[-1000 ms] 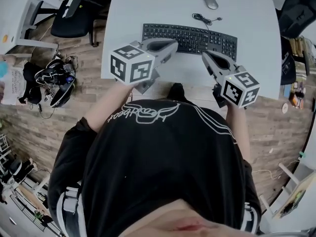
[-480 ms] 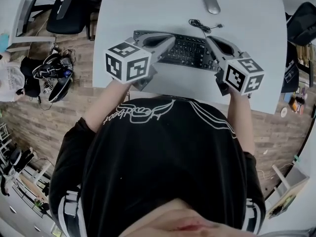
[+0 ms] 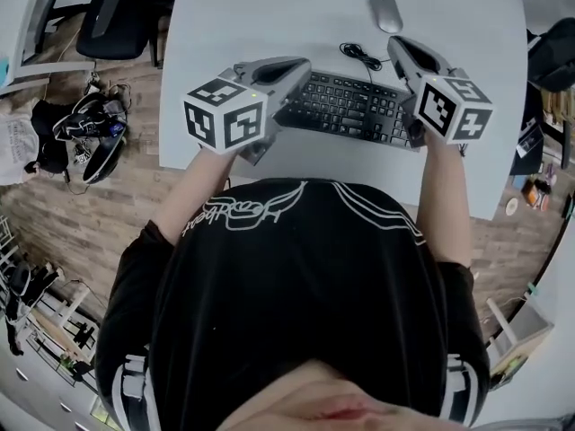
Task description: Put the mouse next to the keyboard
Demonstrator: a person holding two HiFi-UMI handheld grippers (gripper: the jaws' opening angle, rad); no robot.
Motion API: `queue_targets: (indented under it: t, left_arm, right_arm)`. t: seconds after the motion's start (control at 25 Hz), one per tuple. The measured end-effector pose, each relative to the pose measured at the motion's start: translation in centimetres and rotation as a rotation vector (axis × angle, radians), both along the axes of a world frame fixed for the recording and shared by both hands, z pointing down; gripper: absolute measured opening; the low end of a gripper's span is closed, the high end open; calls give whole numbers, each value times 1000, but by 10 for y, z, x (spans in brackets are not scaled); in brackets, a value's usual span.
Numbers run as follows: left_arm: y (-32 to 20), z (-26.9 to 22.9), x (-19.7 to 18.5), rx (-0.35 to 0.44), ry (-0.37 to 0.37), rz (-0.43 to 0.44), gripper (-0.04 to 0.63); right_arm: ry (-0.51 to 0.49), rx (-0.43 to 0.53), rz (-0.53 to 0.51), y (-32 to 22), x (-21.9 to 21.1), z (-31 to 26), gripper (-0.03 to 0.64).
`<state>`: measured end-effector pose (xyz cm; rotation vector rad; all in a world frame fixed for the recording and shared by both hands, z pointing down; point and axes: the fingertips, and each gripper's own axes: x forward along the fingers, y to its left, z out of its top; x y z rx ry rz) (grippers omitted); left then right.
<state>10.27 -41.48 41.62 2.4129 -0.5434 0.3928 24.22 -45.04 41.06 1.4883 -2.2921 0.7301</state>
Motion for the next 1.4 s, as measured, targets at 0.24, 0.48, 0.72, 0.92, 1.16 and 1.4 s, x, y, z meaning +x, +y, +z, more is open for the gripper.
queue_targets:
  t: [0.24, 0.48, 0.72, 0.92, 1.16, 1.4]
  left_arm:
    - [-14, 8, -1, -20, 8, -38, 6]
    - [-20, 21, 7, -35, 6, -45, 7]
    - [-27, 34, 3, -57, -11, -69, 6]
    - [-33, 41, 1, -69, -22, -84, 6]
    - [-38, 51, 2, -80, -30, -103, 6]
    - [-48, 53, 1, -61, -25, -158, 6]
  right_arm:
    - [48, -24, 33, -36, 17, 21, 11]
    - [112, -36, 67, -65, 33, 46, 15]
    - [194, -43, 70, -89, 39, 71, 144]
    - [258, -59, 72, -105, 43, 97, 237]
    - [285, -113, 79, -112, 46, 123, 262]
    - [298, -164, 77, -113, 46, 135, 264]
